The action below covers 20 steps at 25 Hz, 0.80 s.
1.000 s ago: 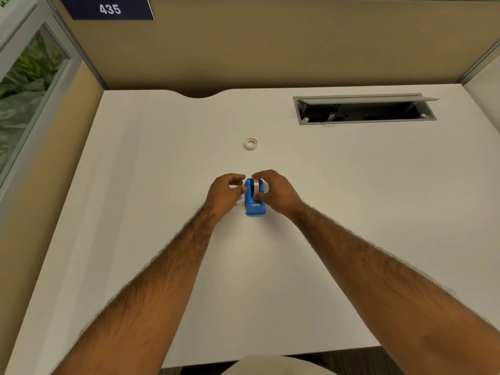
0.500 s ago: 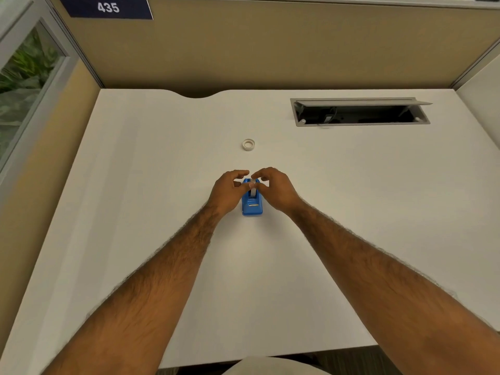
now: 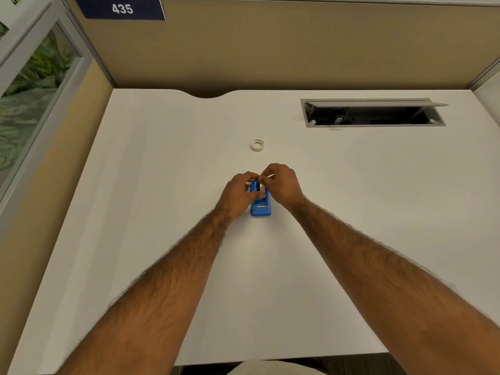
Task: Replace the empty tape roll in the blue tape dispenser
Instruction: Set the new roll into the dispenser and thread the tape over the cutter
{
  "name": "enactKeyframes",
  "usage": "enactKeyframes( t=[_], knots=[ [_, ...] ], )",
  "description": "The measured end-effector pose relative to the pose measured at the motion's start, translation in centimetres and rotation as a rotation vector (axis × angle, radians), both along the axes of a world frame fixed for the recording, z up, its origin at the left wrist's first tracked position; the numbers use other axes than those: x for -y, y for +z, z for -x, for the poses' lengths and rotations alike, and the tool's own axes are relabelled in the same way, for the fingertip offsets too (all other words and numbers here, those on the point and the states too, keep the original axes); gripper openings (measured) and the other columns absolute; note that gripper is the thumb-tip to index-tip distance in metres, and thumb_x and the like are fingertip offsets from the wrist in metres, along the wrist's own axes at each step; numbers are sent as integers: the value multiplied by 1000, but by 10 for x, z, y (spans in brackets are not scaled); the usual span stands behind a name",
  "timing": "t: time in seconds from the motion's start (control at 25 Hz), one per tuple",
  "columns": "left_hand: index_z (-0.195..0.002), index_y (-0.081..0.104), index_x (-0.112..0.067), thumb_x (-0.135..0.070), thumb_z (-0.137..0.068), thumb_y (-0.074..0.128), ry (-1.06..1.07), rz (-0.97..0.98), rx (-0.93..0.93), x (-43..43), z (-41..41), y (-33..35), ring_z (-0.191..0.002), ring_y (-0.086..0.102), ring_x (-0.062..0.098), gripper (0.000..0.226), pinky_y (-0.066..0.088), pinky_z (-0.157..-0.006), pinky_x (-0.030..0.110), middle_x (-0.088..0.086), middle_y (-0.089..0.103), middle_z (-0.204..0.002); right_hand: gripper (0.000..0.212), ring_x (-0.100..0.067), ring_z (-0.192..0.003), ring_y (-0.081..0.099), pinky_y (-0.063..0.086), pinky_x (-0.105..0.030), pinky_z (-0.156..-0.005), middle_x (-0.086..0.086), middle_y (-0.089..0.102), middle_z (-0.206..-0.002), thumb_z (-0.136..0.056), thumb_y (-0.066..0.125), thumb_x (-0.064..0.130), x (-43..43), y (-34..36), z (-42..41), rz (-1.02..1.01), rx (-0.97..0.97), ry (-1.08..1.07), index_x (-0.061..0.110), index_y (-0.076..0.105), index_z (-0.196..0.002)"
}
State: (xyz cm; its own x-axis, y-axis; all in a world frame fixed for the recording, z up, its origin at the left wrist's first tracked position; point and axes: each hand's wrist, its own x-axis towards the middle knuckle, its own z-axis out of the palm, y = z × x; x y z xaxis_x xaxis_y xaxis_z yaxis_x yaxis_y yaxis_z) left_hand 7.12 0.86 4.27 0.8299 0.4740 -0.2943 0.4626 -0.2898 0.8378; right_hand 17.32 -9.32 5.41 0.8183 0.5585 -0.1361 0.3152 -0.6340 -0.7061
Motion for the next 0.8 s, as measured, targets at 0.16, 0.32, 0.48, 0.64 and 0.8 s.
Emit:
enactKeyframes(
  t=[0.16,0.32,0.48,0.64,0.8],
  knots=[
    [-119,60,-19,-19,-79,81,0,-14,-6,0,-2,-2,-106,60,18,45,44,-85,25,2,62,-125,11,-20,-89,64,53,-30,-78,-5,70,-93,-87,69,18,-2,1,-4,-37,-63,-45,8,72,-88],
    [-120,61,-17,-25,-81,80,4,11,8,-1,-5,-2,-108,60,20,45,49,-91,30,3,63,-123,19,-17,-92,62,53,-30,-81,-2,66,-102,-85,72,23,7,-1,4,-85,-112,-122,10,67,-99],
    [-118,64,-15,-25,-83,78,0,3,39,-3,-6,-6,-109,61,21,39,50,-93,31,4,64,-121,15,-19,-90,63,52,-28,-78,-4,67,-100,-84,72,20,8,-1,8,-97,-120,-149,10,67,-94],
    [-115,62,-19,-28,-80,81,14,10,23,-1,-8,-11,-103,61,18,42,46,-84,24,-1,63,-118,10,-19,-78,61,46,-22,-63,-7,68,-87,-87,67,15,1,3,5,-73,-117,-162,5,66,-86],
    [-116,60,-20,-26,-77,83,5,5,27,-2,-9,-13,-101,60,16,45,44,-80,21,-4,62,-116,11,-17,-69,57,44,-22,-59,-7,65,-80,-90,63,13,-4,5,4,-41,-145,-177,4,64,-85]
  ],
)
